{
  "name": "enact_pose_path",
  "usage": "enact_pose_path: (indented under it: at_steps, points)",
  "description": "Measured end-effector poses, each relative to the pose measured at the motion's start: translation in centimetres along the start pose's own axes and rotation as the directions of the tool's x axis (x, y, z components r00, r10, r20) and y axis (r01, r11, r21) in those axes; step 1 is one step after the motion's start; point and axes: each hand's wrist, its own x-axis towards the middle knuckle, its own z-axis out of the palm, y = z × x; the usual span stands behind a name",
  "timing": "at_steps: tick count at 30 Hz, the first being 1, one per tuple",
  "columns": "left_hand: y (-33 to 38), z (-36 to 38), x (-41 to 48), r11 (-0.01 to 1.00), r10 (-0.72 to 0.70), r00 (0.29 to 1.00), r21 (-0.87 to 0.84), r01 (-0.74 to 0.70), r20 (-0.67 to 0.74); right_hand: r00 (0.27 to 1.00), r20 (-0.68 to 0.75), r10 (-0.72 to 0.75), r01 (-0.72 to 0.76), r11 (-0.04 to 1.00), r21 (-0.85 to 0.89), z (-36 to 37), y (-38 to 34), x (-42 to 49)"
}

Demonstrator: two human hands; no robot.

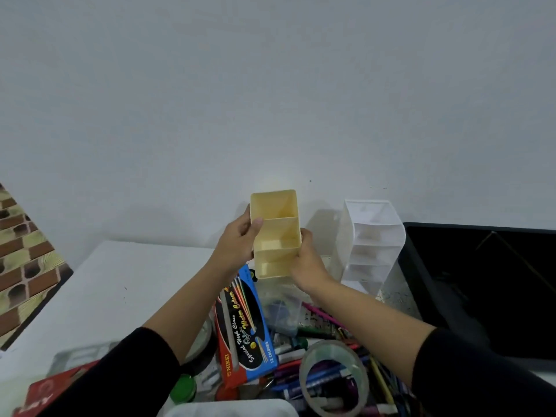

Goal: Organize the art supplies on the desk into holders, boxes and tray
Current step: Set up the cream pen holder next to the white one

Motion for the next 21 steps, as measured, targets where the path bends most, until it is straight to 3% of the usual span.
enact_pose_path:
  at_steps: [3, 6, 11, 14, 16, 17, 19, 21]
  points:
    - [-1.8, -0.2, -0.7, 0.991, -0.080, 0.996, 0.112, 0.074, 0.044, 0.989, 0.050, 0.143, -0.137, 0.986, -0.094, 0.2, 1.0, 0.1]
    - [-3.0, -0.4, -1.2, 0.959, -0.070, 0.993, 0.280, 0.042, 0.091, 0.974, 0.090, 0.207, -0.187, 0.964, -0.191, -0.1, 1.5, -0.2]
    - [-3.5, -0.4, -2.1, 0.902, -0.021, 0.985, 0.427, -0.055, 0.171, 0.963, 0.178, 0.201, -0.150, 0.953, -0.262, -0.7, 5.1, 2.0]
    - [-3.2, -0.4, -2.6, 0.845, 0.047, 0.990, 0.522, -0.112, 0.136, 0.965, 0.201, 0.166, -0.089, 0.934, -0.345, -1.9, 2.9, -0.4]
    - [-2.8, -0.9, -3.0, 0.737, 0.119, 0.984, 0.653, -0.177, 0.133, 0.970, 0.195, 0.142, -0.053, 0.915, -0.400, -2.5, 2.6, -1.1]
    - [-2.7, -1.2, -3.1, 0.632, 0.104, 0.981, 0.751, -0.192, 0.163, 0.975, 0.184, 0.126, -0.038, 0.908, -0.417, -2.5, 2.9, -1.2]
    - [-2.9, -1.9, -3.4, 0.432, -0.062, 0.978, 0.888, -0.156, 0.201, 0.982, 0.163, 0.098, -0.019, 0.903, -0.430, -2.4, 3.0, -1.6]
    - [-3.3, -2.5, -4.1, 0.377, -0.210, 0.960, 0.921, -0.096, 0.186, 0.984, 0.158, 0.083, -0.006, 0.901, -0.433, -2.2, 3.6, -1.6]
